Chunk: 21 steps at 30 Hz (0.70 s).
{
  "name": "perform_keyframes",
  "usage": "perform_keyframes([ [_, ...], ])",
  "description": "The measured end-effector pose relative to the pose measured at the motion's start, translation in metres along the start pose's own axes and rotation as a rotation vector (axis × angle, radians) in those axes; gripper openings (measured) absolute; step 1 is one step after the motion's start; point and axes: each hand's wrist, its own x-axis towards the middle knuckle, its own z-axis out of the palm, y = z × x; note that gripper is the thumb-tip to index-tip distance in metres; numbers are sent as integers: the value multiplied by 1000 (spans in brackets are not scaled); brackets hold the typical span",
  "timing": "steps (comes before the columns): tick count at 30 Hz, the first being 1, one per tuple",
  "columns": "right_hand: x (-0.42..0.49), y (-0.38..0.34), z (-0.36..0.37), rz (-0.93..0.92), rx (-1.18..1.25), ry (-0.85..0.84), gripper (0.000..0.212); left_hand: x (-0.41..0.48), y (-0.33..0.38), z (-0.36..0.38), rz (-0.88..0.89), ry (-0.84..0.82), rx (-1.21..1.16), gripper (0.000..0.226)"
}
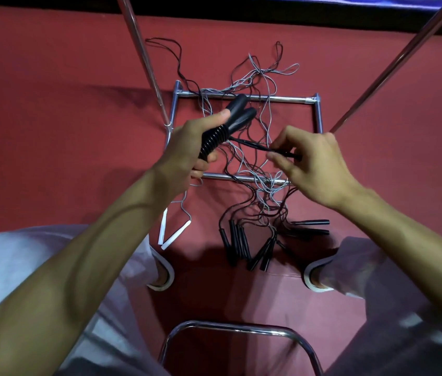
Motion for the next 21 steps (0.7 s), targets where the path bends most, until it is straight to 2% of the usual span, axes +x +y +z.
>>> perform_keyframes([
  [2,1,-1,-6,-30,-42,2,18,1,1,-1,6,-6,-9,43],
  [3,3,-1,-7,43,103,-44,21,1,2,-1,7,-7,-15,44],
  [6,12,-6,-15,561,907,-262,20,-2,4,2,32,13,-24,44],
  [8,14,0,-17,802,1147,-385,21,-5,4,5,71,55,23,44],
  [9,15,3,-16,825,1150,-399,22,-6,3,8,95,80,59,45],
  [11,14,4,-14,691,966,-315,23,-7,0,12,143,131,128,48],
  [14,10,-3,-15,259,498,-157,13,-6,0,14,149,161,155,48],
  [16,7,-2,-15,15,145,-125,20,-7,1,12,132,158,150,46],
  [18,4,3,-13,-156,-127,-33,26,-7,1,12,129,161,151,46],
  [21,3,9,-9,-247,-213,136,23,-8,3,12,114,178,147,46],
])
